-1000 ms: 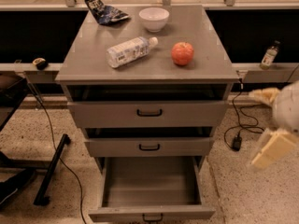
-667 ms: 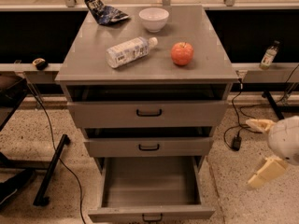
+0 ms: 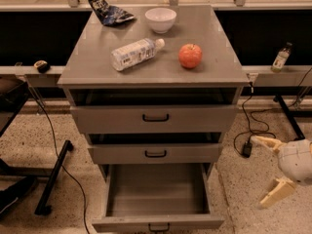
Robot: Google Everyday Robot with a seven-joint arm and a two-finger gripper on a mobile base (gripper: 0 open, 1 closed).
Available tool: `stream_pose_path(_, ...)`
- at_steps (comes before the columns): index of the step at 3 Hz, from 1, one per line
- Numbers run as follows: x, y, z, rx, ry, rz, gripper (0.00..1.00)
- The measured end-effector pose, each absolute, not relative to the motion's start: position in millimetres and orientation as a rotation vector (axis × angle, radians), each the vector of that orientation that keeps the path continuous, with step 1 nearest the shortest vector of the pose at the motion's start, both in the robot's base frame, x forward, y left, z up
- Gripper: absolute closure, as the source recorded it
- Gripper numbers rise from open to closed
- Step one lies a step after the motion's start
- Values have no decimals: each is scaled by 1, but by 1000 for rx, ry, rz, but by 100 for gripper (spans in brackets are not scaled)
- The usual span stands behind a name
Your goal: Close bottom drawer
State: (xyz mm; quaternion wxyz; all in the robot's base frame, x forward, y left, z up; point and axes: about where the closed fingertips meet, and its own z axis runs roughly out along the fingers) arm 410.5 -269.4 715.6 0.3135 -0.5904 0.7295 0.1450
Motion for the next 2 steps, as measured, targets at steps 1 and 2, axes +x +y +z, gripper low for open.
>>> stream_pose_path(1,422,-276,694,-1519,1952,386,0)
stream_pose_path(2,433,-282,639,-1430,1903,454,0)
